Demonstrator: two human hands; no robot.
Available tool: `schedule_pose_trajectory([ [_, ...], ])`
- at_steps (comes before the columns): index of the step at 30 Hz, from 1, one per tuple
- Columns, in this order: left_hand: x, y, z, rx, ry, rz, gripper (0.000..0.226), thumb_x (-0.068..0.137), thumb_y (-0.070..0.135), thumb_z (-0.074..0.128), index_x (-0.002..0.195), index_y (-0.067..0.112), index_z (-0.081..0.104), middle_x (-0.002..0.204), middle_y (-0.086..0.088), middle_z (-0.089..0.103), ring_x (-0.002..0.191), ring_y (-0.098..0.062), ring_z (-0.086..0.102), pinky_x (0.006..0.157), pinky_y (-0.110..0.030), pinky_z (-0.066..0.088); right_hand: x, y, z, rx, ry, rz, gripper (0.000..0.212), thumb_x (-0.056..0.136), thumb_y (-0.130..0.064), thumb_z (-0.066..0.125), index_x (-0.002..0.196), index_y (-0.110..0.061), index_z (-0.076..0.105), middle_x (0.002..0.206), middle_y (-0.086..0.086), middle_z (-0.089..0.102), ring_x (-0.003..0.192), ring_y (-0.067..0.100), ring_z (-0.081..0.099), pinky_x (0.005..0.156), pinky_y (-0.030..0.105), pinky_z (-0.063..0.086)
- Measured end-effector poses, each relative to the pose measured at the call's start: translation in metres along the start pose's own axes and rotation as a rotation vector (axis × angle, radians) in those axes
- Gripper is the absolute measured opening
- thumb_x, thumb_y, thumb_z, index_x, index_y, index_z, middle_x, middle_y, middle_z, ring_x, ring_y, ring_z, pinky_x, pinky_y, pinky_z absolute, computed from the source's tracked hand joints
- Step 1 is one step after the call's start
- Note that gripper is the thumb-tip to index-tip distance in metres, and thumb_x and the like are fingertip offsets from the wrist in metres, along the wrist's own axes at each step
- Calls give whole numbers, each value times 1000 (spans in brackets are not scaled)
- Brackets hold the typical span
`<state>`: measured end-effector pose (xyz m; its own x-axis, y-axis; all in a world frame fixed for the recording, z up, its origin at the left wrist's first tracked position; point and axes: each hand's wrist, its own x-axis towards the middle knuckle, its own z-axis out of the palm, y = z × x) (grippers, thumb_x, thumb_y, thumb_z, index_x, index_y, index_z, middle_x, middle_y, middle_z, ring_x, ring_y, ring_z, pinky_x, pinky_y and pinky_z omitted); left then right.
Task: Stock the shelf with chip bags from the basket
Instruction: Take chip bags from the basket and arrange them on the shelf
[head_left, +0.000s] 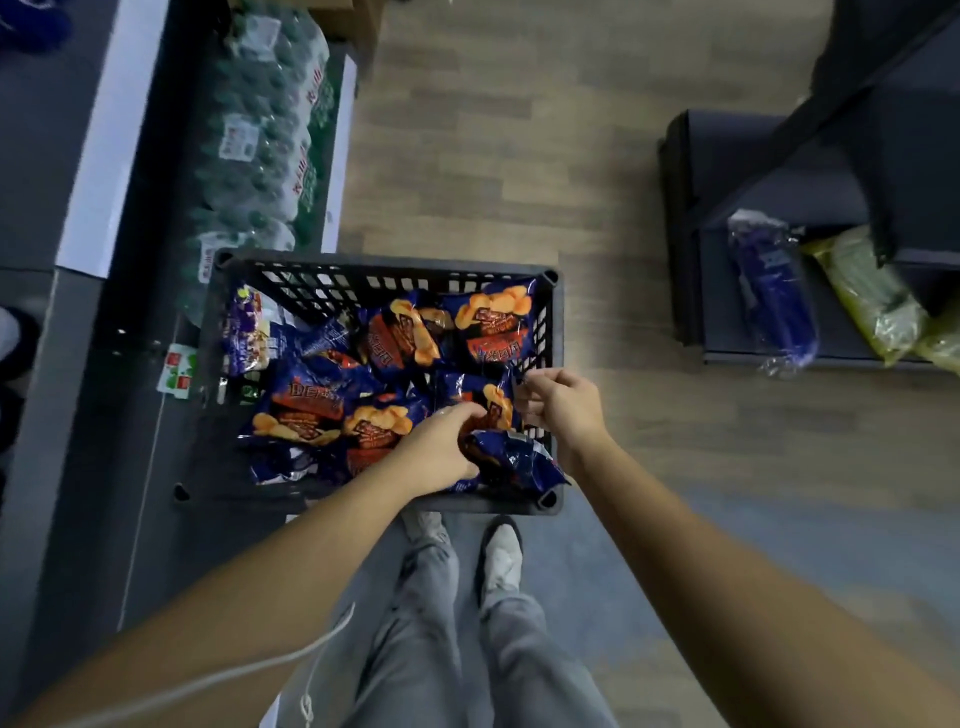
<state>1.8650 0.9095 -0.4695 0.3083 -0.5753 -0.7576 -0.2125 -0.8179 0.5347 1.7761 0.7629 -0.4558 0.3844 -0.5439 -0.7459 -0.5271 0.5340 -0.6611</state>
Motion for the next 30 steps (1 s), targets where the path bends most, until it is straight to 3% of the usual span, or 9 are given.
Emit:
schedule_pose_trajectory([
  [3, 7, -3, 8, -19, 57, 54, 54, 88, 23, 74, 138, 29, 54, 144, 2, 53, 127, -19, 52, 99, -30, 43, 3, 8, -1, -24, 9, 39, 15, 101, -6, 56, 87, -9, 61, 77, 6, 67, 63, 13, 60, 56, 20, 50],
  [8, 5, 2, -1, -142, 188, 69, 25, 94, 30, 66, 120, 29, 65, 115, 3, 69, 98, -18, 63, 76, -30, 46, 6, 3, -3, -42, -11, 13, 18, 99, -6, 58, 83, -10, 62, 79, 6, 68, 70, 14, 62, 68, 23, 51],
  [11, -4, 9, -24, -253, 281, 63, 30, 95, 33, 64, 124, 27, 64, 124, 5, 65, 112, -18, 59, 87, -33, 46, 4, -10, -2, -115, -30, -56, 16, 100, -19, 61, 87, -11, 66, 85, 4, 70, 80, 17, 64, 73, 28, 51],
  [13, -13, 15, -43, -362, 373, 76, 21, 96, 32, 64, 115, 27, 66, 115, 8, 67, 110, -20, 61, 87, -37, 48, -1, -25, -2, -125, -70, -104, 19, 100, -28, 62, 95, -11, 69, 91, 5, 75, 85, 19, 71, 75, 31, 56],
  [15, -23, 24, -62, -440, 446, 93, 13, 95, 34, 64, 105, 26, 67, 100, 11, 69, 99, -18, 64, 82, -35, 49, -10, -42, 0, -79, -150, -131, 28, 98, -37, 64, 106, -11, 69, 97, 6, 77, 89, 18, 75, 74, 30, 60],
  [19, -52, 45, -99, -548, 591, 152, 20, 93, 36, 67, 102, 19, 70, 99, 4, 73, 96, -15, 68, 92, -40, 54, -32, -79, 15, -51, -259, -210, 69, 83, -58, 74, 130, -8, 63, 118, 10, 74, 108, 26, 72, 90, 40, 60],
  [24, -107, 74, -139, -633, 740, 240, 5, 94, 31, 67, 90, 28, 67, 87, 11, 71, 81, -1, 66, 71, -18, 49, -72, -130, 37, -6, -441, -307, 31, 91, -31, 73, 114, -11, 69, 107, 14, 76, 96, 33, 75, 79, 48, 63],
  [27, -147, 81, -160, -680, 839, 266, 8, 91, 37, 69, 88, 30, 68, 85, 11, 73, 77, 2, 67, 72, -21, 50, -98, -161, 55, -3, -513, -390, 27, 91, -29, 74, 112, -12, 71, 104, 12, 77, 94, 32, 75, 80, 52, 62],
  [30, -188, 80, -176, -683, 908, 281, 19, 87, 43, 71, 95, 26, 69, 93, 7, 74, 88, -7, 69, 78, -29, 53, -128, -191, 77, -14, -574, -455, 27, 91, -29, 74, 113, -13, 71, 98, 8, 78, 87, 28, 76, 69, 49, 64],
])
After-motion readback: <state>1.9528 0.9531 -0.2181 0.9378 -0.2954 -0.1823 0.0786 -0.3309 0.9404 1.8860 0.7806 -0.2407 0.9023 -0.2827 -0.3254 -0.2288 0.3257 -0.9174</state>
